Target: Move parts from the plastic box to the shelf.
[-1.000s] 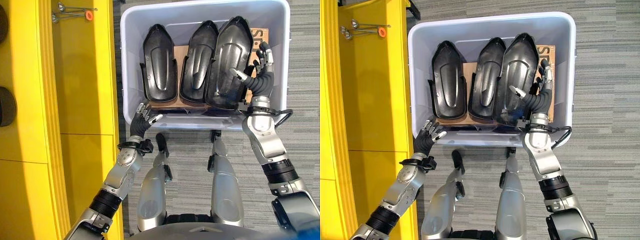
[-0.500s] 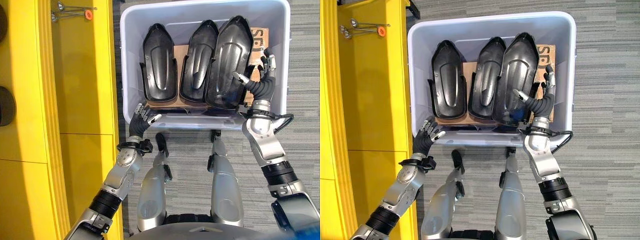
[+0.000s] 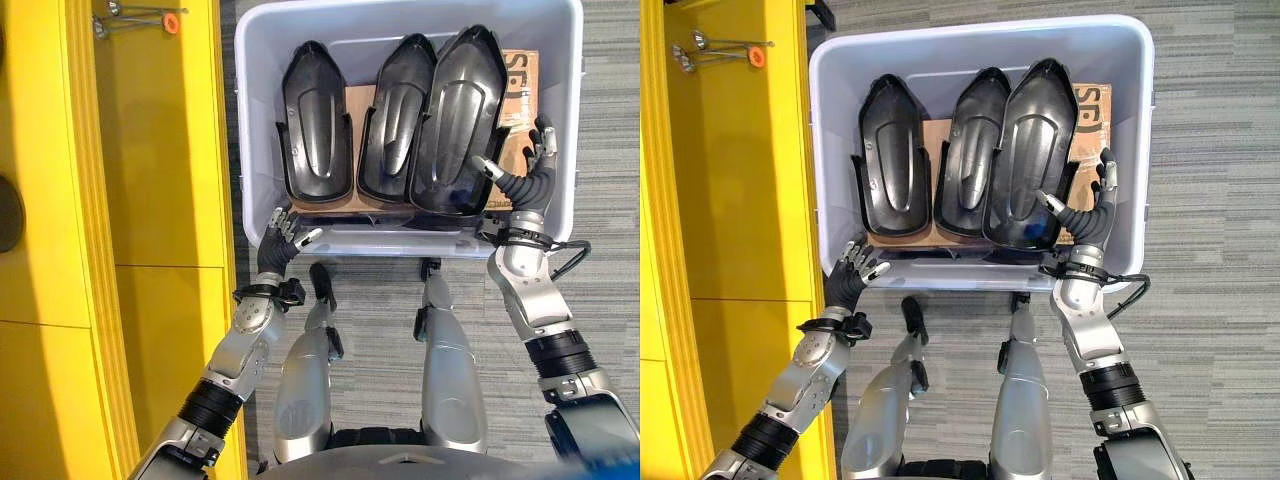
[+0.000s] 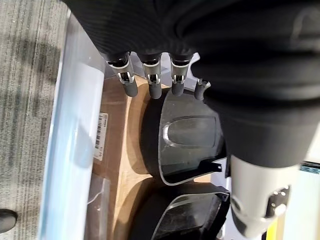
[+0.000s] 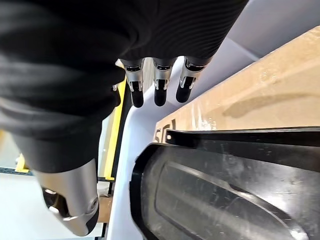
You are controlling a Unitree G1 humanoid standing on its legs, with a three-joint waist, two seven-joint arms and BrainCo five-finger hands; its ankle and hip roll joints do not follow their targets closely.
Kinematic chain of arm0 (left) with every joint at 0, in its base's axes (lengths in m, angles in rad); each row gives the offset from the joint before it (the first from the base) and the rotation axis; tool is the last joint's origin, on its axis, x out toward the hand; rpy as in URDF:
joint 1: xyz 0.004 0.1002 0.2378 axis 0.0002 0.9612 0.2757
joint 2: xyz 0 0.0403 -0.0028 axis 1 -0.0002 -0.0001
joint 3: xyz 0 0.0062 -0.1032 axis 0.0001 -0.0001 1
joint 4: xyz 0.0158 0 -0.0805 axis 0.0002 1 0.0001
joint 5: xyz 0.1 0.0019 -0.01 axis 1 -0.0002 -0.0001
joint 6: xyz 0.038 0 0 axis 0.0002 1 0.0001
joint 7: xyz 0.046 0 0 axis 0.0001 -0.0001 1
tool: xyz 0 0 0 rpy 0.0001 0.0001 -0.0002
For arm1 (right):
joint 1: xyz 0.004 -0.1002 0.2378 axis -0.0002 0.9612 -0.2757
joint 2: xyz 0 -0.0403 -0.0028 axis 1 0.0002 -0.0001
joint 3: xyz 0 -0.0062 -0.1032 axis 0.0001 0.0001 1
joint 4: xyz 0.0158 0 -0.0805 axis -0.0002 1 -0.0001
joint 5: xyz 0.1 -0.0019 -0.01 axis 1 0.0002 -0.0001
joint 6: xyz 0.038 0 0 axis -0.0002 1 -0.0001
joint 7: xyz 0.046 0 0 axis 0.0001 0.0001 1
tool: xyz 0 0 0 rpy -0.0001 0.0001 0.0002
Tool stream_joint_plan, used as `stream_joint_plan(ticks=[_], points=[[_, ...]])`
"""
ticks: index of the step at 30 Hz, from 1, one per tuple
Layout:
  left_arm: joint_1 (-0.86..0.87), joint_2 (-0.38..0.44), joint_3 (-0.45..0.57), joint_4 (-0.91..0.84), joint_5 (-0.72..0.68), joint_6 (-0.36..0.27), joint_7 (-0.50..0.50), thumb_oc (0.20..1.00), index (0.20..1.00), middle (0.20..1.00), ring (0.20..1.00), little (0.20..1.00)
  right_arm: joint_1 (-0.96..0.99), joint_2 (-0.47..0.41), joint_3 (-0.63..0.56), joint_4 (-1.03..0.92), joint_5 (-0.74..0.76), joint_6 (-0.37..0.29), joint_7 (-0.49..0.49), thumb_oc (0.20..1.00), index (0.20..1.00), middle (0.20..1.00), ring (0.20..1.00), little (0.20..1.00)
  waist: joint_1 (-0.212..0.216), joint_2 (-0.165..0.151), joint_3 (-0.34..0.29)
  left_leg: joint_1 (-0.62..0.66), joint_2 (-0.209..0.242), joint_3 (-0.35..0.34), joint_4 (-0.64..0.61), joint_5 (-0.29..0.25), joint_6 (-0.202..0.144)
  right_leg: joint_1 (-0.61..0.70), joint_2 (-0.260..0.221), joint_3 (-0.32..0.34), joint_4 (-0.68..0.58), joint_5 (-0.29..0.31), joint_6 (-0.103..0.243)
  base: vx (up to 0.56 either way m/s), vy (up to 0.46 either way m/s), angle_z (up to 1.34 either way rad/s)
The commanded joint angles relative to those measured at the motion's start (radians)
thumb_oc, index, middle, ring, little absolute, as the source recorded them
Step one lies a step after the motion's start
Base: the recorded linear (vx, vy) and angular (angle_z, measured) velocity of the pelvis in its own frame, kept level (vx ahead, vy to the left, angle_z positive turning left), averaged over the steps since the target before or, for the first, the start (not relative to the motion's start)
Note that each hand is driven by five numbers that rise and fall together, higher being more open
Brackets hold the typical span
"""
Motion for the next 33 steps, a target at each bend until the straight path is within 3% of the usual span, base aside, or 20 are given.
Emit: stream_joint_plan(ticks=[1,14,26,27,30,32,33], points=[[0.071,0.048,0.031,-0.056,0.026,-0.062,0.01,1.0,1.0,1.0,1.0,1.0,-0.019,0.02,-0.037,-0.001,-0.034,-0.029,-0.029,1.0,1.0,1.0,1.0,1.0,0.007,-0.028,-0.013,-0.072,0.031,-0.045,0.085,-0.005,0.004,-0.018,-0.067,0.013,0.207,-0.199,0.066,0.0,0.0,0.0],[0.082,0.055,0.031,-0.064,0.023,-0.067,0.014,1.0,1.0,1.0,1.0,1.0,-0.066,0.017,-0.022,0.099,-0.005,-0.015,-0.03,1.0,1.0,1.0,1.0,1.0,0.016,-0.016,-0.013,-0.114,0.026,-0.05,0.102,-0.009,0.007,-0.063,-0.07,0.017,0.224,-0.199,0.065,0.0,-0.002,-0.01],[0.095,0.077,0.021,-0.082,0.006,-0.074,0.001,1.0,1.0,1.0,1.0,1.0,-0.176,-0.042,-0.028,0.254,-0.028,0.027,-0.072,1.0,1.0,1.0,1.0,1.0,0.034,0.01,-0.013,-0.203,0.013,-0.065,0.136,-0.018,0.014,-0.141,-0.079,0.026,0.258,-0.204,0.063,0.01,0.001,0.0],[0.095,0.08,0.017,-0.081,0.007,-0.074,0.003,1.0,1.0,1.0,1.0,1.0,-0.189,-0.044,-0.023,0.271,-0.029,0.031,-0.076,1.0,1.0,1.0,1.0,1.0,0.038,0.013,-0.013,-0.193,0.011,-0.072,0.136,-0.039,0.008,-0.132,-0.079,0.028,0.263,-0.227,0.07,0.0,0.0,0.0],[0.095,0.08,0.015,-0.082,0.005,-0.076,0.003,1.0,1.0,1.0,1.0,1.0,-0.216,-0.05,-0.012,0.29,-0.041,0.038,-0.078,1.0,1.0,1.0,1.0,1.0,0.04,0.014,-0.013,-0.219,0.008,-0.069,0.137,-0.017,0.017,-0.155,-0.078,0.024,0.262,-0.206,0.061,0.02,0.003,0.05],[0.094,0.081,0.011,-0.081,0.004,-0.077,0.004,1.0,1.0,1.0,1.0,1.0,-0.23,-0.052,-0.003,0.31,-0.052,0.046,-0.081,1.0,1.0,1.0,1.0,1.0,0.045,0.016,-0.013,-0.207,0.008,-0.079,0.137,-0.04,0.013,-0.145,-0.079,0.025,0.268,-0.228,0.068,0.0,0.0,0.0],[0.092,0.081,0.01,-0.083,0.004,-0.077,0.005,1.0,1.0,1.0,1.0,1.0,-0.24,-0.051,0.003,0.316,-0.055,0.047,-0.081,1.0,1.0,1.0,1.0,1.0,0.046,0.015,-0.013,-0.228,0.007,-0.076,0.138,-0.018,0.02,-0.162,-0.079,0.021,0.264,-0.207,0.06,0.01,0.004,0.04]])
